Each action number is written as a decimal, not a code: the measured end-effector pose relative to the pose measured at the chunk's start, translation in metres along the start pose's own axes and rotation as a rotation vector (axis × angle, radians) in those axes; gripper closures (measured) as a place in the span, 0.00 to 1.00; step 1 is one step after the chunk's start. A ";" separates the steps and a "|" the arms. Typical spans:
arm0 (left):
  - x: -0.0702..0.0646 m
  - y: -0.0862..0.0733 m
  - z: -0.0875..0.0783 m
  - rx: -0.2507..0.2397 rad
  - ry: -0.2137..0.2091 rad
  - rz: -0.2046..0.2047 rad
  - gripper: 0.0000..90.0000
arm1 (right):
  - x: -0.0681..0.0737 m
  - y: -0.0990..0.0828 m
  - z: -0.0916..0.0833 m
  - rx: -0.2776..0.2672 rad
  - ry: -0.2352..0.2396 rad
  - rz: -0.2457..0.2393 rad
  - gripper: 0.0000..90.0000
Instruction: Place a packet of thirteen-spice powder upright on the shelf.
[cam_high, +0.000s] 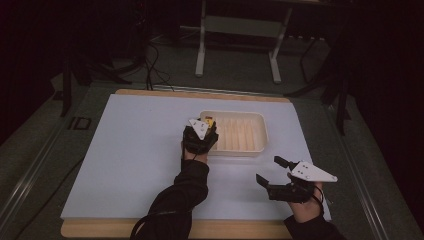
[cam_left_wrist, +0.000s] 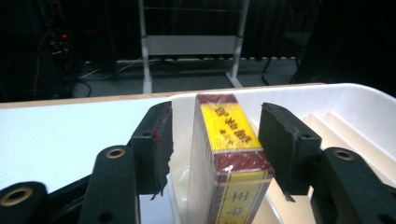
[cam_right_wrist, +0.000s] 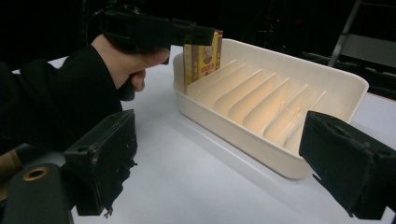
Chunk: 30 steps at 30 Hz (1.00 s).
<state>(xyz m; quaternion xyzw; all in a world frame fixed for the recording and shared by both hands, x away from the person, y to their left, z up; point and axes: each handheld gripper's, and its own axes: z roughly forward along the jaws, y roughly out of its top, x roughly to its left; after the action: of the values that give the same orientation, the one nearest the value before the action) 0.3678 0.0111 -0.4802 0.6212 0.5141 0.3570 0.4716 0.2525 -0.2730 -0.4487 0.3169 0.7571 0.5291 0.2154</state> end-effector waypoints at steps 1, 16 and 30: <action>0.000 0.002 -0.001 0.003 -0.009 0.008 0.47 | 0.000 0.000 0.000 0.000 0.000 0.001 0.13; 0.002 0.026 -0.031 0.007 -0.158 0.122 0.08 | 0.000 0.001 0.000 0.001 -0.005 0.003 0.13; 0.012 0.037 -0.068 0.057 -0.372 0.052 0.02 | 0.001 0.001 0.000 0.006 -0.001 0.000 0.13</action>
<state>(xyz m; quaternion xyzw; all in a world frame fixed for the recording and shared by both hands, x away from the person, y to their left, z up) 0.3185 0.0363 -0.4248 0.7028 0.4117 0.2333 0.5312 0.2518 -0.2720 -0.4473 0.3178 0.7586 0.5266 0.2149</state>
